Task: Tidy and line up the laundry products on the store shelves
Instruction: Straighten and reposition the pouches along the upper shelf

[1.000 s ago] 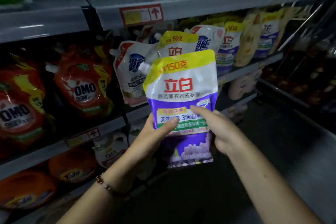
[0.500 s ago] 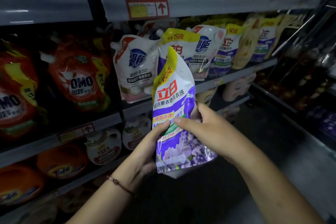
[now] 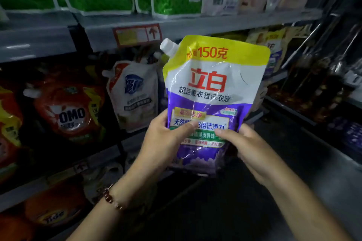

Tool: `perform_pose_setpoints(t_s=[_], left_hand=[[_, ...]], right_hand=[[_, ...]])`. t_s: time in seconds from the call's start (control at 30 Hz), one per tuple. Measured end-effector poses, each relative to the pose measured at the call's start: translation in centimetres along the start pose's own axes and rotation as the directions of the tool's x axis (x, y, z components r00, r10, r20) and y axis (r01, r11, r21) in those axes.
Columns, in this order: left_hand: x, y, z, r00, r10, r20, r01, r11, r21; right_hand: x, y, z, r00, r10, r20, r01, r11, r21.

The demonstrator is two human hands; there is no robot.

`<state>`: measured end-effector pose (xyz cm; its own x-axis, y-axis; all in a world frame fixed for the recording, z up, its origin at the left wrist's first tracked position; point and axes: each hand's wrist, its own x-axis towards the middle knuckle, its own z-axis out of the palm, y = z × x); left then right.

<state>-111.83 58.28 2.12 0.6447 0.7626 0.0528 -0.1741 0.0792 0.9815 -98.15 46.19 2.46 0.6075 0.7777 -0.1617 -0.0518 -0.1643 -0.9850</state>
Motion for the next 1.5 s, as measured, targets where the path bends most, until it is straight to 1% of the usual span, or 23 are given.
perform_pose_setpoints(t_s=[0.1,0.17,0.27,0.4,0.5,0.53,0.6,0.63,0.7,0.77,0.83,0.9,0.97,1.17,1.2,1.23,1.3,1.33,1.37,1.4,1.47,1.5], left_hand=[[2.7,3.1,1.9,0.999,0.053,-0.004,-0.053,0.998,-0.035],[4.5,4.9,3.0,0.994,0.094,-0.047,-0.096,0.994,-0.043],[7.3,8.0,4.3,0.966,0.228,-0.122,-0.225,0.974,0.031],[10.1,12.3,5.6,0.898,0.398,-0.19,-0.378,0.916,0.131],[11.5,14.4,6.2,0.818,0.513,-0.261,-0.475,0.857,0.198],[11.8,14.9,6.3,0.794,0.533,-0.293,-0.495,0.846,0.197],[12.0,15.5,6.4,0.765,0.543,-0.347,-0.515,0.839,0.177],[12.1,15.7,6.3,0.749,0.55,-0.369,-0.523,0.833,0.181],[12.1,16.0,6.0,0.712,0.567,-0.414,-0.535,0.82,0.204],[12.3,16.2,5.5,0.68,0.576,-0.453,-0.54,0.812,0.223],[12.4,16.6,5.2,0.667,0.579,-0.469,-0.54,0.809,0.23],[12.6,16.9,4.8,0.667,0.577,-0.472,-0.537,0.811,0.232],[12.8,16.9,4.2,0.676,0.572,-0.464,-0.523,0.816,0.246],[13.0,16.8,3.3,0.697,0.564,-0.443,-0.526,0.822,0.219],[13.1,16.8,3.2,0.7,0.563,-0.44,-0.526,0.823,0.216],[13.2,16.7,3.0,0.701,0.564,-0.435,-0.528,0.822,0.214],[13.3,16.7,2.7,0.706,0.565,-0.426,-0.527,0.822,0.217],[13.3,16.7,2.6,0.708,0.567,-0.422,-0.528,0.821,0.216],[13.3,16.7,2.5,0.708,0.569,-0.419,-0.531,0.819,0.215],[13.4,16.6,2.4,0.707,0.572,-0.417,-0.535,0.817,0.215],[13.6,16.6,2.1,0.705,0.578,-0.41,-0.542,0.813,0.214],[13.7,16.5,2.0,0.706,0.582,-0.403,-0.547,0.81,0.211]], right_hand=[[2.6,-3.7,-2.0,0.995,-0.101,0.006,0.101,0.995,-0.022],[4.7,-6.6,-3.3,0.982,-0.188,0.026,0.189,0.982,-0.03],[7.9,-11.0,-5.1,0.952,-0.306,0.001,0.306,0.952,-0.011],[11.9,-16.7,-7.0,0.906,-0.423,0.018,0.422,0.906,0.039],[15.5,-20.7,-6.9,0.891,-0.453,0.022,0.451,0.891,0.057],[17.0,-21.8,-6.5,0.881,-0.473,0.001,0.472,0.88,0.054],[20.0,-23.6,-5.6,0.847,-0.529,-0.045,0.529,0.848,-0.011],[21.6,-24.2,-5.0,0.835,-0.549,-0.044,0.545,0.835,-0.071],[24.9,-24.7,-3.5,0.841,-0.54,-0.031,0.519,0.822,-0.234],[27.5,-24.6,-1.7,0.877,-0.475,-0.064,0.404,0.805,-0.434],[28.9,-24.4,0.0,0.901,-0.42,-0.111,0.293,0.775,-0.56],[29.5,-24.5,0.7,0.889,-0.425,-0.173,0.247,0.762,-0.599],[30.7,-24.2,0.5,0.862,-0.451,-0.231,0.243,0.767,-0.593],[32.8,-23.7,-0.9,0.825,-0.515,-0.234,0.233,0.687,-0.688],[33.1,-23.7,-1.1,0.809,-0.531,-0.25,0.236,0.684,-0.69],[33.2,-23.7,-1.4,0.777,-0.569,-0.269,0.262,0.681,-0.684],[33.9,-23.4,-2.5,0.666,-0.673,-0.322,0.385,0.68,-0.624],[33.9,-23.3,-3.1,0.612,-0.701,-0.365,0.454,0.69,-0.564],[33.7,-23.4,-3.6,0.582,-0.698,-0.417,0.504,0.713,-0.488],[33.6,-23.6,-4.1,0.578,-0.666,-0.472,0.532,0.746,-0.401],[33.2,-24.3,-4.9,0.639,-0.551,-0.537,0.537,0.819,-0.201],[33.2,-24.6,-5.3,0.66,-0.51,-0.552,0.542,0.832,-0.121]])
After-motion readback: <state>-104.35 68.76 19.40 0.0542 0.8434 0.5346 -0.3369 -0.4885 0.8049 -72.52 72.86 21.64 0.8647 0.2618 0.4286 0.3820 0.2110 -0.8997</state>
